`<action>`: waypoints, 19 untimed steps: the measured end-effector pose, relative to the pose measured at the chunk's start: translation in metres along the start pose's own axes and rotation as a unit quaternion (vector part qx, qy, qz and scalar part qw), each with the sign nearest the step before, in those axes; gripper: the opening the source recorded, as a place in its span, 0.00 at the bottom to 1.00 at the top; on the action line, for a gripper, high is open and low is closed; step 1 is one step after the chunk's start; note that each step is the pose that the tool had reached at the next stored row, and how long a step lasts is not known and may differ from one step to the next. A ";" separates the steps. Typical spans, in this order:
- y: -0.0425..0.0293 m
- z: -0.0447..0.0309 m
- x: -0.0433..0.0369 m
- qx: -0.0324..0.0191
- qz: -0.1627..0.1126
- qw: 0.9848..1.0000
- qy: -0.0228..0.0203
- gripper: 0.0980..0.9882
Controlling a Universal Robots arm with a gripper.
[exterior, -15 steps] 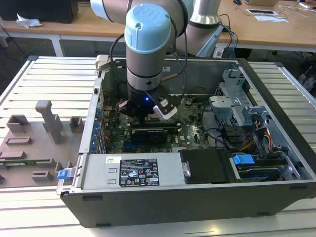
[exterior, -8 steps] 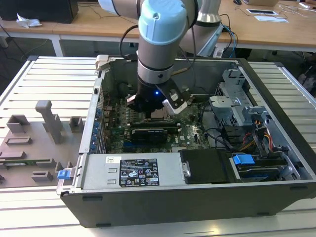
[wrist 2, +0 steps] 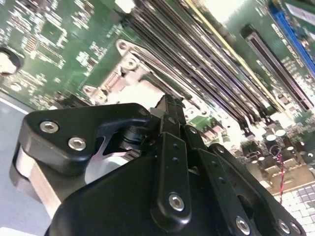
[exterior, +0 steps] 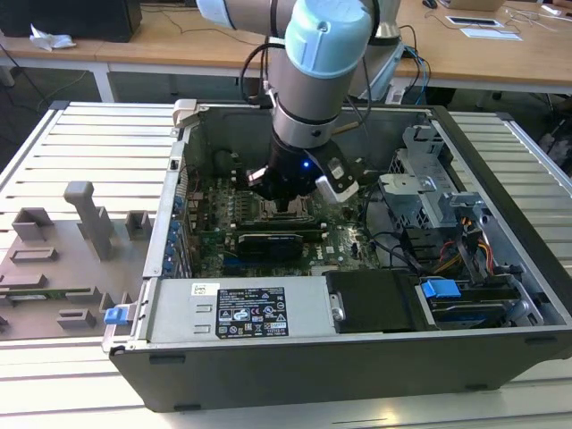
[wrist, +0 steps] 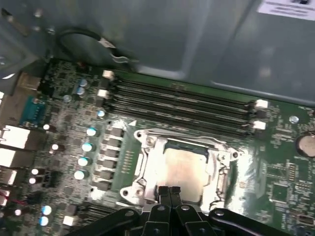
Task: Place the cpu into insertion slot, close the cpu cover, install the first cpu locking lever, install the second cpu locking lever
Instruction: 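Install the second cpu locking lever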
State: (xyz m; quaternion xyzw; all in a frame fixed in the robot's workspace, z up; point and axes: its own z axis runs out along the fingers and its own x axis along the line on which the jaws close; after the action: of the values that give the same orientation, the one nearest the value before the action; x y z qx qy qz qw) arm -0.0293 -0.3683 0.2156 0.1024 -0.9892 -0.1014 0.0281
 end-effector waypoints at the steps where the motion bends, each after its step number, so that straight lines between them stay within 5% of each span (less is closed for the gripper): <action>1: 0.0000 -0.0001 -0.0030 0.001 0.000 1.000 0.002 0.01; 8: 0.0078 0.0011 -0.0179 0.015 0.003 1.000 0.012 0.01; 13: 0.0214 0.0039 -0.0212 0.034 0.005 0.999 0.015 0.01; 19: 0.0259 0.0008 -0.0221 0.042 0.005 0.999 0.017 0.01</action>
State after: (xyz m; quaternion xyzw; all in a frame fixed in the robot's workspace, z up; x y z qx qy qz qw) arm -0.0129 -0.3388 0.2193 0.1000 -0.9924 -0.0580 0.0412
